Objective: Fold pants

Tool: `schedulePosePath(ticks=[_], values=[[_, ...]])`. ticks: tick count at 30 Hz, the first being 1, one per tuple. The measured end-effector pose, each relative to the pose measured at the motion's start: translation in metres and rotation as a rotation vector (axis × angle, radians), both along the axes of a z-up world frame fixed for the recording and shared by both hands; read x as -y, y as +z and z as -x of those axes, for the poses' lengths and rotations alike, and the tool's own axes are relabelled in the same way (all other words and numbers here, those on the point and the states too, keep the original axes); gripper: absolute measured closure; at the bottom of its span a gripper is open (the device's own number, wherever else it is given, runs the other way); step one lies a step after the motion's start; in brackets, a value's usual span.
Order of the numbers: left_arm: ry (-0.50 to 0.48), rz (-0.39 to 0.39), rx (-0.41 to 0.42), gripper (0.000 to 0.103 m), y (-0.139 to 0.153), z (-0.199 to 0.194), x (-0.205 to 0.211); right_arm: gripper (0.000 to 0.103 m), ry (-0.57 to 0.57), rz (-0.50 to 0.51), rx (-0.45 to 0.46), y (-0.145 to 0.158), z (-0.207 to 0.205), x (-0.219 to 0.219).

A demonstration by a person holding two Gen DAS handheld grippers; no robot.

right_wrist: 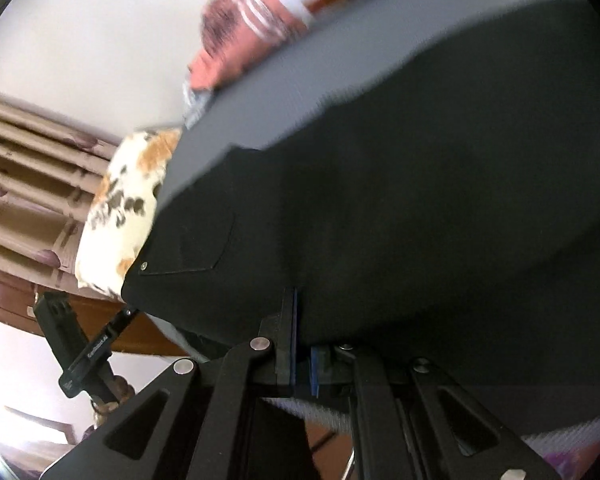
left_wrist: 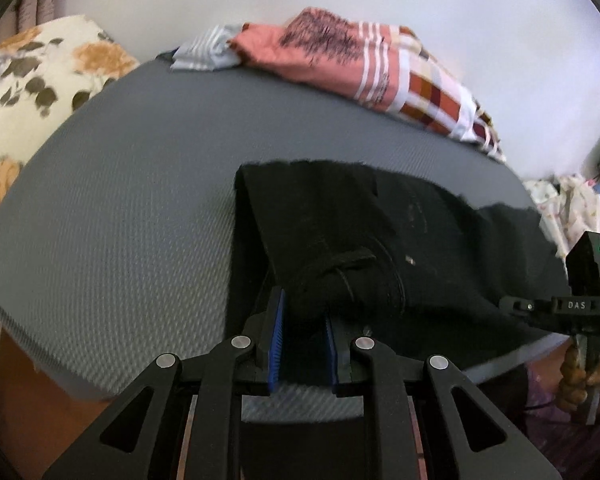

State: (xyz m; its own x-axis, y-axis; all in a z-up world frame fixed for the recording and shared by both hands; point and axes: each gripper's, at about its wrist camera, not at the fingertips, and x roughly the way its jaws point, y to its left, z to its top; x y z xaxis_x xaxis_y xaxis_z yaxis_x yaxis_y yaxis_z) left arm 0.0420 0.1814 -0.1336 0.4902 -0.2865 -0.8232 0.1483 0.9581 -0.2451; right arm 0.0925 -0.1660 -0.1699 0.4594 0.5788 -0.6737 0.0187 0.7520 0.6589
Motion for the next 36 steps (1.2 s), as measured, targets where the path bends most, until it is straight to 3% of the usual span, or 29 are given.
schedulePosePath(ticks=[8, 12, 15, 18, 20, 23, 27, 29, 36], values=[[-0.001, -0.117, -0.024, 0.078, -0.02, 0.016, -0.003, 0.097, 0.016, 0.016, -0.036, -0.02, 0.016, -0.008], [0.098, -0.237, 0.002, 0.052, -0.005, 0.026, -0.019, 0.097, 0.022, 0.033, -0.023, -0.021, 0.018, -0.007], [0.175, -0.282, 0.106, 0.05, 0.027, 0.036, -0.032, 0.097, 0.019, 0.013, -0.021, -0.022, 0.019, -0.004], [0.153, -0.249, 0.203, 0.045, 0.062, 0.041, -0.022, 0.095, 0.019, -0.032, -0.016, -0.024, 0.02, -0.001], [0.08, -0.199, 0.195, 0.041, 0.068, 0.034, 0.001, 0.094, 0.013, -0.09, -0.018, -0.028, 0.02, 0.003], [-0.028, -0.142, 0.111, 0.04, 0.045, 0.022, 0.037, 0.093, -0.006, -0.181, -0.019, -0.032, 0.02, 0.011], [-0.123, -0.156, -0.044, 0.041, -0.009, 0.013, 0.072, 0.084, -0.052, -0.231, 0.039, -0.022, 0.026, 0.032], [-0.125, -0.157, -0.049, 0.041, -0.017, 0.015, 0.076, 0.076, -0.099, -0.249, 0.092, -0.015, 0.029, 0.054], [-0.145, -0.165, 0.024, 0.041, -0.016, 0.025, 0.082, 0.076, -0.346, -0.309, 0.221, -0.008, 0.012, 0.186]])
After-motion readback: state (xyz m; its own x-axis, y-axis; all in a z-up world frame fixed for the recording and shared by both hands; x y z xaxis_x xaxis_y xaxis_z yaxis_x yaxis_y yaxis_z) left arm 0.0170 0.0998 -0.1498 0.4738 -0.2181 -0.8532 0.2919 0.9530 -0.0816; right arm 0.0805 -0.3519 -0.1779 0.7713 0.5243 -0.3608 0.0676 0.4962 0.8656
